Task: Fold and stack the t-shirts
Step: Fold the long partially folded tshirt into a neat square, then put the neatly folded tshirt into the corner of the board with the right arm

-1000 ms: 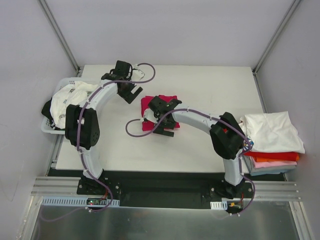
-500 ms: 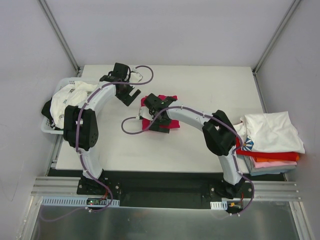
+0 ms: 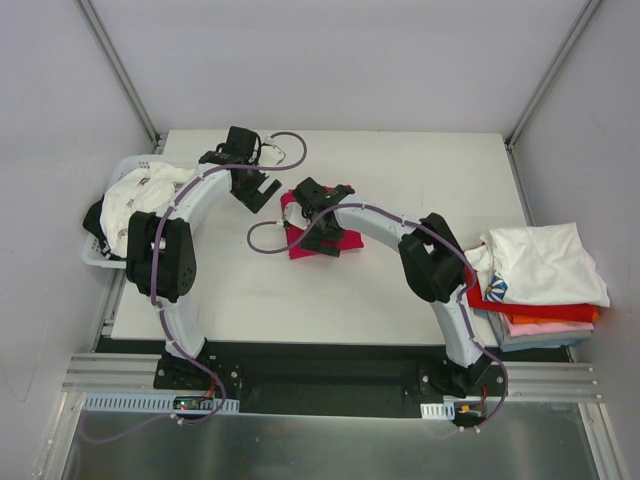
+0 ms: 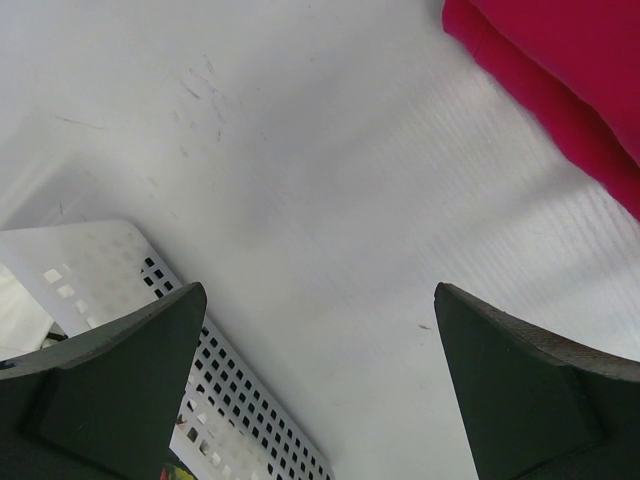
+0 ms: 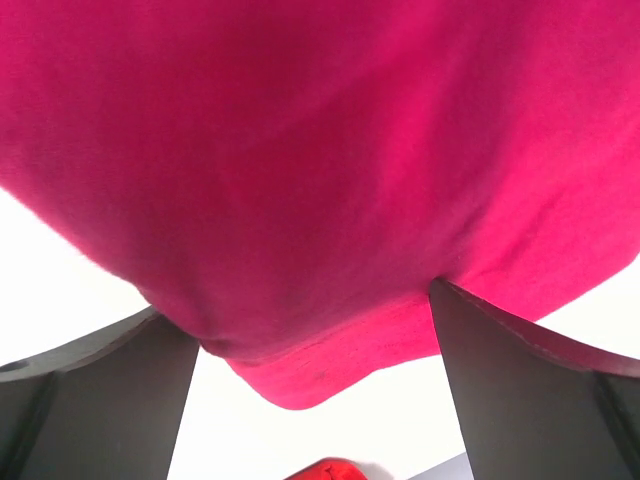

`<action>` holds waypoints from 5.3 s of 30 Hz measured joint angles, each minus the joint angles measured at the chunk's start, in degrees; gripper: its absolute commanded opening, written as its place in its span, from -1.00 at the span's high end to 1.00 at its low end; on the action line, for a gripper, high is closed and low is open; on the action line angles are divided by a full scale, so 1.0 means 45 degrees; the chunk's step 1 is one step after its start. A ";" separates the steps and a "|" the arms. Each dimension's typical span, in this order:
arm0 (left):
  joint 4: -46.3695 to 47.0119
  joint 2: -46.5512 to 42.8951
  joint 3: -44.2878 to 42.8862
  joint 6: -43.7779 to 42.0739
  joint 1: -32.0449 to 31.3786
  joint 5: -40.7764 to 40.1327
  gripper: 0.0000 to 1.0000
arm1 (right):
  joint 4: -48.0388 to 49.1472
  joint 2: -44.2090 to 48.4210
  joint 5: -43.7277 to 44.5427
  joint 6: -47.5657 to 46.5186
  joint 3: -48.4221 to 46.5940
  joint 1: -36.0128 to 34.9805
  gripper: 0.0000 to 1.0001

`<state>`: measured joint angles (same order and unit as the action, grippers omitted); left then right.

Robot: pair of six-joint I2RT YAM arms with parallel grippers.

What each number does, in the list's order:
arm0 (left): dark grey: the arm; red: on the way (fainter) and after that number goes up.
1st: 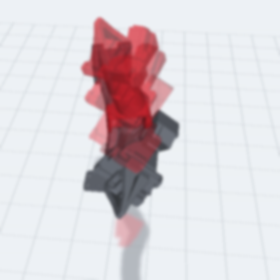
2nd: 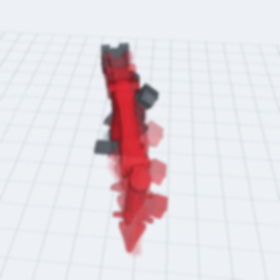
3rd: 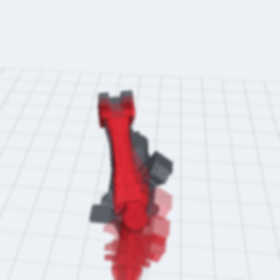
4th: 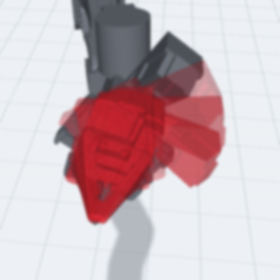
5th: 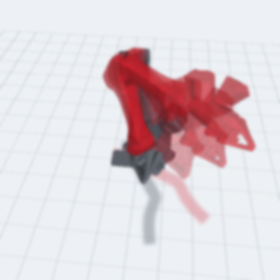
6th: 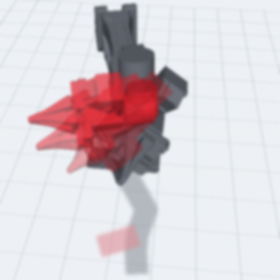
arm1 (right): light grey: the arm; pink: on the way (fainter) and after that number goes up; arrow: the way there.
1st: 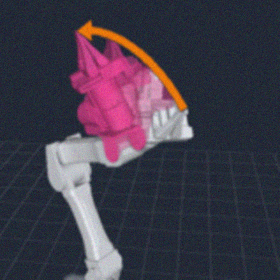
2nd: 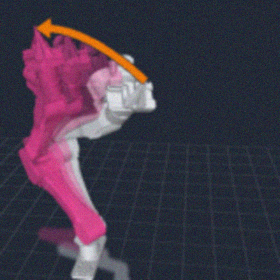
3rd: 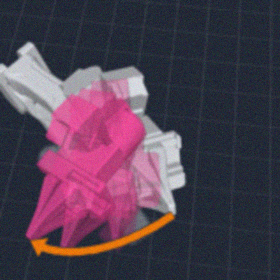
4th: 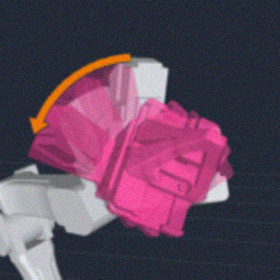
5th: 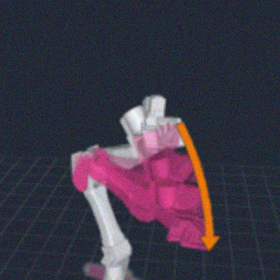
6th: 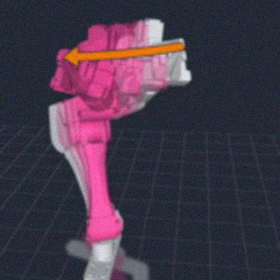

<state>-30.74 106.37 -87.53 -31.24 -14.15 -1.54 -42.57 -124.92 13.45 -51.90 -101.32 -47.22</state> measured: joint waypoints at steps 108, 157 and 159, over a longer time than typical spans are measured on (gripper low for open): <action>0.0000 -0.1734 0.1117 0.0321 -0.0039 0.0612 -0.98 | -0.1540 -0.0335 -1.0234 0.6552 -0.2521 0.6747 -0.76; -0.0005 -0.2433 0.1744 0.0418 -0.0374 0.0559 -0.99 | -0.2205 -0.3313 -1.4625 0.7164 -0.3162 0.6591 -0.79; 0.0000 -0.2443 0.1797 0.0418 -0.0374 0.0559 -0.99 | -0.2200 -0.3356 -1.4795 0.7169 -0.3147 0.6402 -0.78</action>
<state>-30.74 95.37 -79.44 -29.36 -15.84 0.97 -52.47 -140.03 -53.12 -19.64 -115.48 -18.41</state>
